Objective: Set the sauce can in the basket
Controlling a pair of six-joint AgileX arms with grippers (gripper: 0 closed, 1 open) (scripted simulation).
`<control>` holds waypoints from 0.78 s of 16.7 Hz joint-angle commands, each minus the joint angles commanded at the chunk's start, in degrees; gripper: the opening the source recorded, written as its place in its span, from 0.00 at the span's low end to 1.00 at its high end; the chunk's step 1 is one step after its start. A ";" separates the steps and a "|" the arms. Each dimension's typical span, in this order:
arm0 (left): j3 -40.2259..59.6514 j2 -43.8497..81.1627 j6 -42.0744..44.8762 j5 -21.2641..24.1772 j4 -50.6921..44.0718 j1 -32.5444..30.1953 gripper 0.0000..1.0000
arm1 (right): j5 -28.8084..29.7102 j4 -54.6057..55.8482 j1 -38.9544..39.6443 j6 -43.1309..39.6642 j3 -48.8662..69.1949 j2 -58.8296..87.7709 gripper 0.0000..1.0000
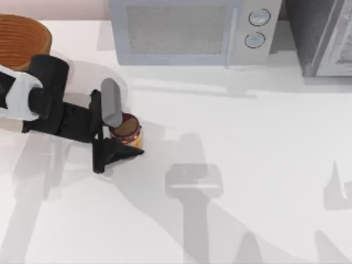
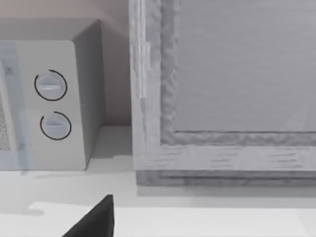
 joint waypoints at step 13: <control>13.24 -18.75 -27.69 -21.35 -2.93 9.58 0.00 | 0.00 0.00 0.00 0.00 0.00 0.00 1.00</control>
